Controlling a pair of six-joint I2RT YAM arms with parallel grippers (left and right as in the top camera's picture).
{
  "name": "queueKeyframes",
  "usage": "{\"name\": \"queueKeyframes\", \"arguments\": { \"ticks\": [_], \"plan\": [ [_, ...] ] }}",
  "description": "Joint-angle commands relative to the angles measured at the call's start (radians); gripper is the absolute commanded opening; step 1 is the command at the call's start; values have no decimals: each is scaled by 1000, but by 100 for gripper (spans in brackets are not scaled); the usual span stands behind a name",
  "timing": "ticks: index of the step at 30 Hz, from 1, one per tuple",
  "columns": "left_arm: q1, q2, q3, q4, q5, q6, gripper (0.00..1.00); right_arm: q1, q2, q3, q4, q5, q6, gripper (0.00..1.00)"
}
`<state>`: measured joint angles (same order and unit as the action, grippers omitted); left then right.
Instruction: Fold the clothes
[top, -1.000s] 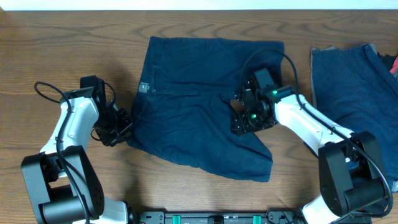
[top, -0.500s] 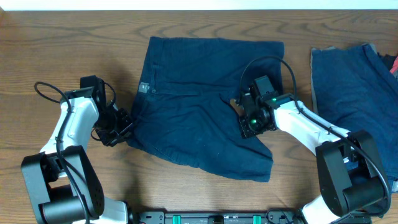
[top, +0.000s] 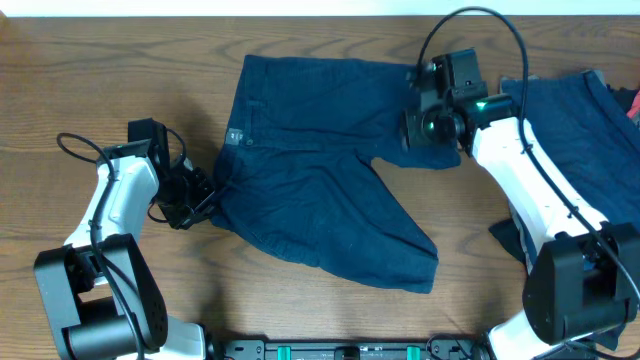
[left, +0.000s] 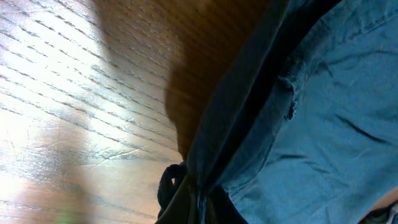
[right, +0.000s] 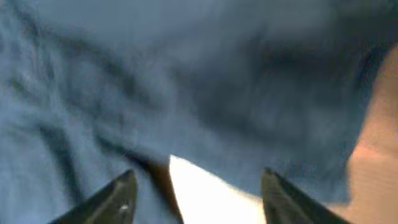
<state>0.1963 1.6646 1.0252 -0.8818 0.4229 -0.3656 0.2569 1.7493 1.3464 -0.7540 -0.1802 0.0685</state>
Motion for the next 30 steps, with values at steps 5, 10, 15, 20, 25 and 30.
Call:
{"name": "queueKeyframes", "arguments": {
  "ticks": [5, 10, 15, 20, 25, 30],
  "plan": [
    [3, 4, -3, 0, -24, -5, 6, 76, 11, -189, -10, -71, -137, 74],
    [3, 4, -3, -16, -24, -5, 6, 129, 11, -337, 146, -71, -137, 73],
    [3, 4, -6, -36, -24, -5, 6, 161, 11, -446, 327, -71, -137, 72],
    [3, 4, -7, -45, -24, -5, 6, 171, 11, -500, 425, -71, -136, 26],
    [3, 4, -7, -45, -24, -5, 6, 152, 7, -459, 417, -17, -97, 1],
    [3, 4, -7, -49, -24, -5, 6, 87, -35, -221, 332, 280, -38, 1]
  ]
}}
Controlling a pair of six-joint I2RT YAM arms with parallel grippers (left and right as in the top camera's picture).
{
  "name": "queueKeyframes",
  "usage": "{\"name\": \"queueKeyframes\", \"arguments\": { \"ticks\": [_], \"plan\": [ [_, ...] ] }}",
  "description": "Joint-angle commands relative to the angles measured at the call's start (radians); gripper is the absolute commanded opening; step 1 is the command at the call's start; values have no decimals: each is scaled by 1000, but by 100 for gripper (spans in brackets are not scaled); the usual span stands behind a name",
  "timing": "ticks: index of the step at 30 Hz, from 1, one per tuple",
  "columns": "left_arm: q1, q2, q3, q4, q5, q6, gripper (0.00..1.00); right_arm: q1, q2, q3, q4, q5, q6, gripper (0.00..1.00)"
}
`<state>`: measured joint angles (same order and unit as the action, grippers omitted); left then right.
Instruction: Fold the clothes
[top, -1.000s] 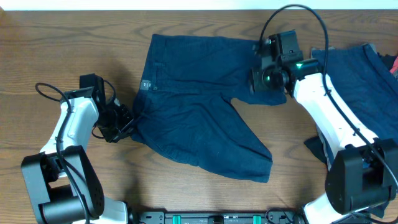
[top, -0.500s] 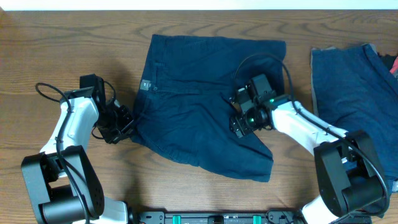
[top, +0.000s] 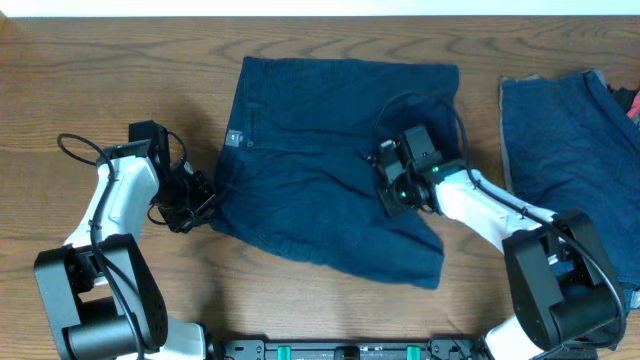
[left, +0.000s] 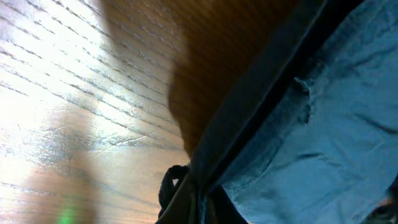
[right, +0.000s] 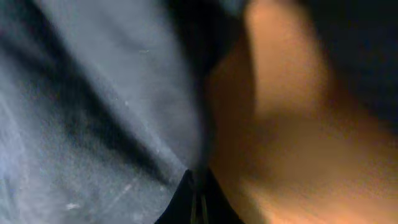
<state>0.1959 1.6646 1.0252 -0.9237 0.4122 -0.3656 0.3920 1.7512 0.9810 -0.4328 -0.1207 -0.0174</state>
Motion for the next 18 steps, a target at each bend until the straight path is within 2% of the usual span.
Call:
{"name": "queueKeyframes", "arguments": {
  "ticks": [1, 3, 4, 5, 7, 8, 9, 12, 15, 18],
  "plan": [
    [4, 4, -7, -7, -13, -5, 6, -64, -39, 215, 20, 267, 45, 1],
    [4, 4, -7, -6, -13, -5, 6, -87, -37, 312, 58, 293, 37, 1],
    [4, 4, -7, -6, -13, -5, 6, -96, -34, 344, 81, 289, 35, 14],
    [4, 4, -7, -6, -13, -5, 6, -101, -33, 364, 93, 280, 35, 45],
    [4, 4, -7, -6, -14, -5, 6, -105, -33, 380, 91, 250, 35, 80],
    [4, 4, -7, -6, -13, -5, 6, -105, -33, 380, 66, 240, 37, 93],
    [4, 4, -7, -6, -14, -5, 6, -103, -33, 379, 21, 236, 48, 99],
    [4, 4, -7, -6, -14, -5, 6, -100, -33, 378, -179, 235, 130, 99],
    [4, 4, -7, -2, -25, -5, 6, -99, -32, 375, -429, 164, 144, 98],
    [4, 4, -7, -3, -40, -5, 6, -97, -32, 337, -578, 146, 145, 87]
  ]
}}
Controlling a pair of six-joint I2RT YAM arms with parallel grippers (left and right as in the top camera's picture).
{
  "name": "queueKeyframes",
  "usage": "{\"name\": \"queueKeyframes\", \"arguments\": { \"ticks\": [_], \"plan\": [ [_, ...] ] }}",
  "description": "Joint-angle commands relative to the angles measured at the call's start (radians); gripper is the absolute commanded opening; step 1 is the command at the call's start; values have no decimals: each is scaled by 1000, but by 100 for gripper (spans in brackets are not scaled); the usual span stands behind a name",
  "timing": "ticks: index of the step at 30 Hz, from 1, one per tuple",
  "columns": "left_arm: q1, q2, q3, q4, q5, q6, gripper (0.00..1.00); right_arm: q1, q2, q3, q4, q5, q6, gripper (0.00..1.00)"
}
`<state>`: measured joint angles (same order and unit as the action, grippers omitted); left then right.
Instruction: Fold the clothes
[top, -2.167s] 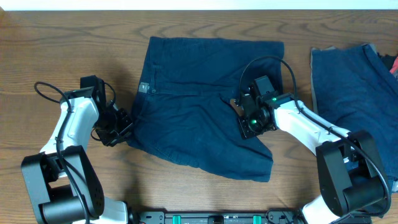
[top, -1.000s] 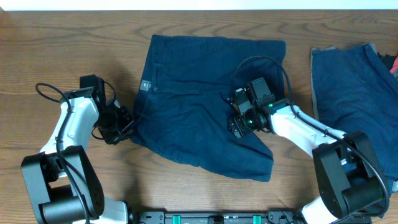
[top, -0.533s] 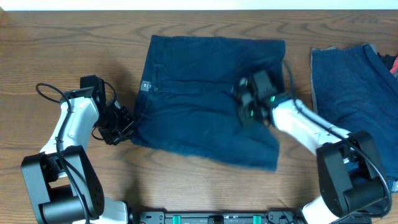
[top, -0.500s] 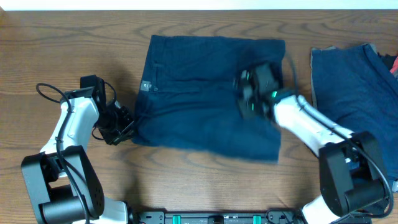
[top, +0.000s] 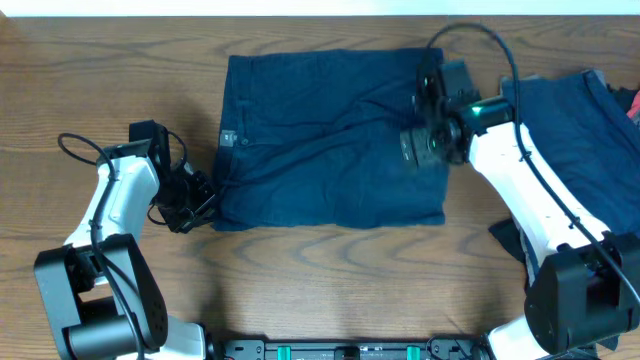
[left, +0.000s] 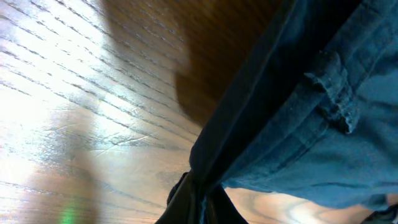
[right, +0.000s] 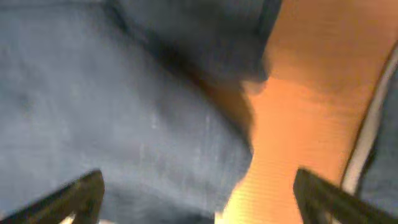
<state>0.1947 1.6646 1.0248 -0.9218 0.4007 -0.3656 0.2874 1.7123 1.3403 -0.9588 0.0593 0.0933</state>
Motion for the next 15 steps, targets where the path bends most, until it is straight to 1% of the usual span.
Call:
{"name": "queueKeyframes", "arguments": {
  "ticks": [1, 4, 9, 12, 15],
  "plan": [
    [5, 4, -6, -5, -28, -5, 6, 8, 7, -41, -79, -34, 42, 84],
    [5, 4, -6, -5, -28, -5, 6, 8, 6, -108, -114, -42, 91, 82],
    [5, 4, -6, -5, -28, -5, 6, 8, 6, -224, -103, -95, 185, 82],
    [5, 4, -6, -4, -28, -5, 6, 8, 6, -289, -40, -146, 200, 85],
    [5, 4, -6, -4, -28, -5, 6, 8, 6, -339, 48, -199, 199, 84]
  ]
}}
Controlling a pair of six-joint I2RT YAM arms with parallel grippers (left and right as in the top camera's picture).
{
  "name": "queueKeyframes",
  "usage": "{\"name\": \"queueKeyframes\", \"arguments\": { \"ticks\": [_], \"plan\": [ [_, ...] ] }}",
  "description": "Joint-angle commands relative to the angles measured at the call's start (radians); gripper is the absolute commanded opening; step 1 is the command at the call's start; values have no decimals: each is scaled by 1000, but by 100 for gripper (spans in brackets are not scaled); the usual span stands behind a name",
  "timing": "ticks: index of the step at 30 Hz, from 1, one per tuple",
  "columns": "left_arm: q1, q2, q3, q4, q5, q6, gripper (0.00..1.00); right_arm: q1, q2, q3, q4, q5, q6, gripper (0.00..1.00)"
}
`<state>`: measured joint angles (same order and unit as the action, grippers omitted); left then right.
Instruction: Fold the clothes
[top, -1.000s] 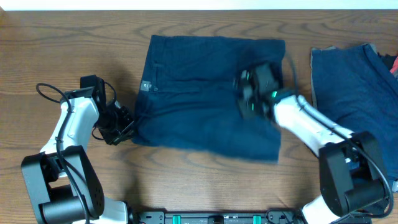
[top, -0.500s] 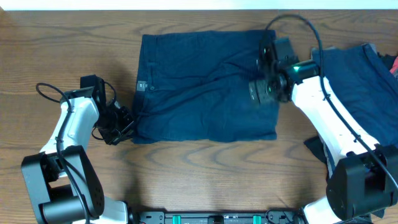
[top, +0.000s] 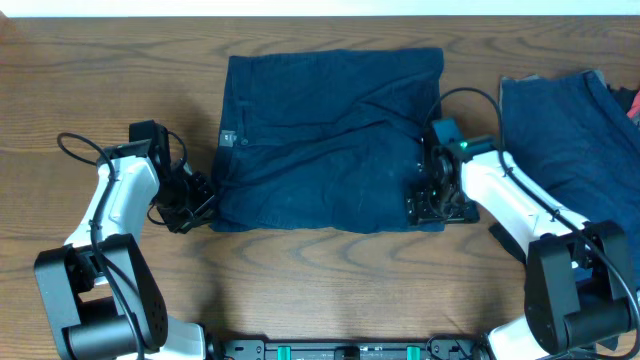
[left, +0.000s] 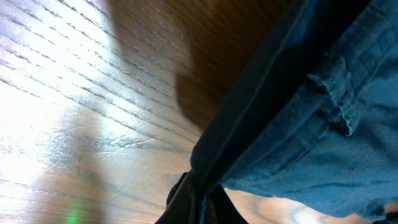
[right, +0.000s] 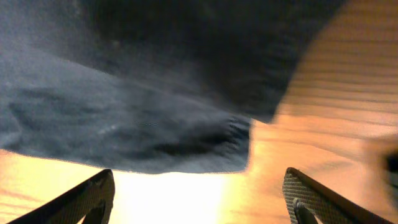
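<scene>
Dark blue shorts (top: 330, 140) lie on the wooden table (top: 120, 80) as a folded rectangle, waistband to the left. My left gripper (top: 207, 193) is shut on the waistband's near left corner; the left wrist view shows the fingers (left: 199, 200) pinching the dark hem (left: 249, 143). My right gripper (top: 433, 205) sits at the shorts' near right corner. In the right wrist view it (right: 199, 202) stands wide open over bare wood, the cloth's corner (right: 186, 146) just beyond its fingertips (right: 93, 198).
A second blue garment (top: 565, 130) lies to the right of the shorts, with a red item (top: 633, 100) at the frame's edge. A dark scrap (top: 503, 235) shows beside the right arm. A black cable (top: 75, 145) loops by the left arm.
My right gripper, open then and now, has moved from over the shorts' right edge down to their near right corner. The left gripper and the shorts have not moved.
The shorts first lay spread with both legs apart, my right gripper open at the far leg's end. Then it was shut on cloth near the nearer leg. Then the shorts lay folded into a rectangle, right gripper open. The left gripper held the waistband corner throughout.
</scene>
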<state>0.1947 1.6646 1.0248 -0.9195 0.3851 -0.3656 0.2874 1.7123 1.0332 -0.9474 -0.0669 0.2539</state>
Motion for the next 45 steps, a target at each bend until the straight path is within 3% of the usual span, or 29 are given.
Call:
{"name": "queueKeyframes", "arguments": {
  "ticks": [1, 3, 5, 8, 14, 20, 24, 25, 30, 31, 36, 40, 45],
  "plan": [
    [5, 4, -6, -6, -13, -5, 6, 8, 6, -48, 68, -72, 48, 84],
    [5, 4, -6, -7, -12, -5, 6, 8, 6, -76, 125, -71, 76, 77],
    [5, 4, -6, -7, -12, -5, 6, 8, 7, -106, 174, -71, 122, 62],
    [5, 4, -6, -7, -12, -5, 6, 8, 7, -142, 203, -72, 197, 1],
    [5, 4, -6, -6, -12, -5, 6, -2, -21, -90, 99, -153, 148, 1],
    [5, 4, -6, -11, -12, -5, 6, -79, -85, 174, -81, -144, 93, 1],
    [5, 4, -6, -15, -12, -5, 6, -132, -83, 261, -106, -93, 81, 1],
    [5, 4, -6, -15, -12, -5, 6, -138, -83, 257, -114, -89, 79, 8],
    [5, 4, -6, -16, -12, -5, 6, -129, -80, 159, -186, -83, 56, 94],
    [5, 4, -6, -15, -12, -5, 6, -126, -80, 132, -191, -84, 56, 99],
    [5, 4, -6, -14, -12, -5, 6, -120, -79, -31, -119, -92, 71, 98],
    [5, 4, -6, -14, -12, -5, 6, -117, -79, -137, 13, -100, 100, 82],
    [5, 4, -6, -14, -12, -5, 6, -101, -79, -249, 166, -149, 135, 78]
  ]
}}
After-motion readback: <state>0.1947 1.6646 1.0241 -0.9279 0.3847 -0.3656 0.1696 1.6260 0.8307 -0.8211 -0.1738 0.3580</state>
